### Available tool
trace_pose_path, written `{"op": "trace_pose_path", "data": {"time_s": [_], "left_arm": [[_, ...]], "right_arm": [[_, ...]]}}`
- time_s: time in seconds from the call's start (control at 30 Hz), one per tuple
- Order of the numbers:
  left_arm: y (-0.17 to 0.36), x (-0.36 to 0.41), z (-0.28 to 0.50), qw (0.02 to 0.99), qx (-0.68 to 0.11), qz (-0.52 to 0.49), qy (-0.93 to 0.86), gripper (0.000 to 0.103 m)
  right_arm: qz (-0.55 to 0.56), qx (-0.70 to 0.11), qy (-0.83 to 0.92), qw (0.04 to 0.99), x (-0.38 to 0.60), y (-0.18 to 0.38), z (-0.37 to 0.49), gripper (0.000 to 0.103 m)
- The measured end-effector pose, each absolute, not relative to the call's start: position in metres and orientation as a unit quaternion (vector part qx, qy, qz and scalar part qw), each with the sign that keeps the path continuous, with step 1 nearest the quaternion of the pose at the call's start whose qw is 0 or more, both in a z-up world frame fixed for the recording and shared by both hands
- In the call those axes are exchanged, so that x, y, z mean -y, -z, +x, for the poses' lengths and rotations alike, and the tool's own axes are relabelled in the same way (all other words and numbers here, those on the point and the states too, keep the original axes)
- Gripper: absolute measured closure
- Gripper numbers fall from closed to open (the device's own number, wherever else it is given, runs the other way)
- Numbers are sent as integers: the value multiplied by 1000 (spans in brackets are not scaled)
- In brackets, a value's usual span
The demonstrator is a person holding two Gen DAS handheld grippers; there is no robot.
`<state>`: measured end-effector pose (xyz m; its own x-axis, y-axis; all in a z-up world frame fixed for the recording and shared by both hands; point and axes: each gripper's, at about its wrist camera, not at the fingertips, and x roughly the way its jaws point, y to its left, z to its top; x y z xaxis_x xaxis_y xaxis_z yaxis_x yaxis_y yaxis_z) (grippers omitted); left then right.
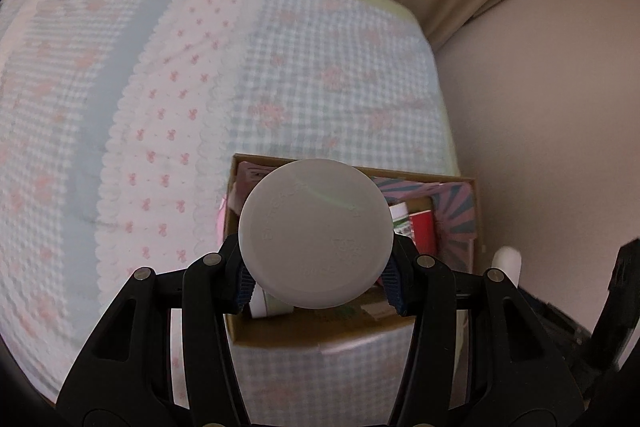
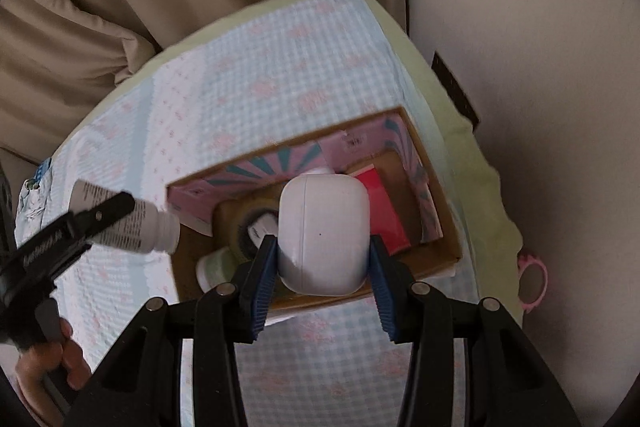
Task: Organize rigid objects
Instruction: 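Carry the pill bottle with left tool while right tool carries earbud case to box, then release pill bottle into box with left tool while right tool drops earbud case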
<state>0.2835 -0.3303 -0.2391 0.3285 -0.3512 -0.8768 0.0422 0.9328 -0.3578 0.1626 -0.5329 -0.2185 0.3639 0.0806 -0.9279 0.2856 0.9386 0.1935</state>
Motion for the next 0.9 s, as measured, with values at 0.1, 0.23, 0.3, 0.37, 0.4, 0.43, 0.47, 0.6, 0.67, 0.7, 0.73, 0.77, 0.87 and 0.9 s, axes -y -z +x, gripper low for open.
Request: {"op": "trace_pose_path", "data": {"time_s": [0.1, 0.23, 0.3, 0.37, 0.4, 0.43, 0.47, 0.6, 0.67, 0.7, 0.73, 0.77, 0.87, 0.9], "left_arm": [[258, 339, 296, 801, -575, -116, 118, 56], [281, 350, 310, 795, -587, -97, 117, 56], [290, 355, 315, 794, -590, -85, 117, 56], [295, 359, 318, 797, -589, -69, 116, 56], [296, 360, 319, 799, -587, -60, 115, 56], [297, 362, 320, 801, -585, -51, 115, 56], [298, 363, 321, 804, -583, -41, 113, 56], [303, 366, 325, 808, -579, -14, 109, 56], [307, 366, 326, 808, -579, -9, 106, 56], [309, 365, 326, 809, -579, -9, 106, 56], [310, 365, 326, 809, -578, -8, 107, 56], [310, 366, 326, 809, -578, -6, 108, 56], [308, 368, 326, 811, -574, 9, 112, 27], [306, 369, 327, 810, -574, 12, 117, 10]], "right_arm": [[176, -574, 54, 798, 534, 241, 167, 62], [180, -592, 36, 785, 526, 268, 174, 62], [184, -598, 27, 779, 520, 282, 177, 62], [183, -602, 18, 777, 515, 290, 179, 62], [181, -604, 12, 776, 512, 295, 180, 62], [178, -607, 7, 775, 510, 298, 181, 62], [174, -609, 3, 774, 508, 301, 183, 62], [156, -620, -10, 768, 501, 314, 186, 62], [158, -624, -14, 765, 499, 320, 188, 62], [160, -624, -15, 764, 498, 322, 189, 62], [162, -625, -16, 764, 497, 324, 189, 62], [165, -626, -21, 762, 495, 326, 190, 62], [162, -628, -28, 760, 490, 329, 190, 60], [158, -627, -31, 762, 488, 329, 190, 57]]}}
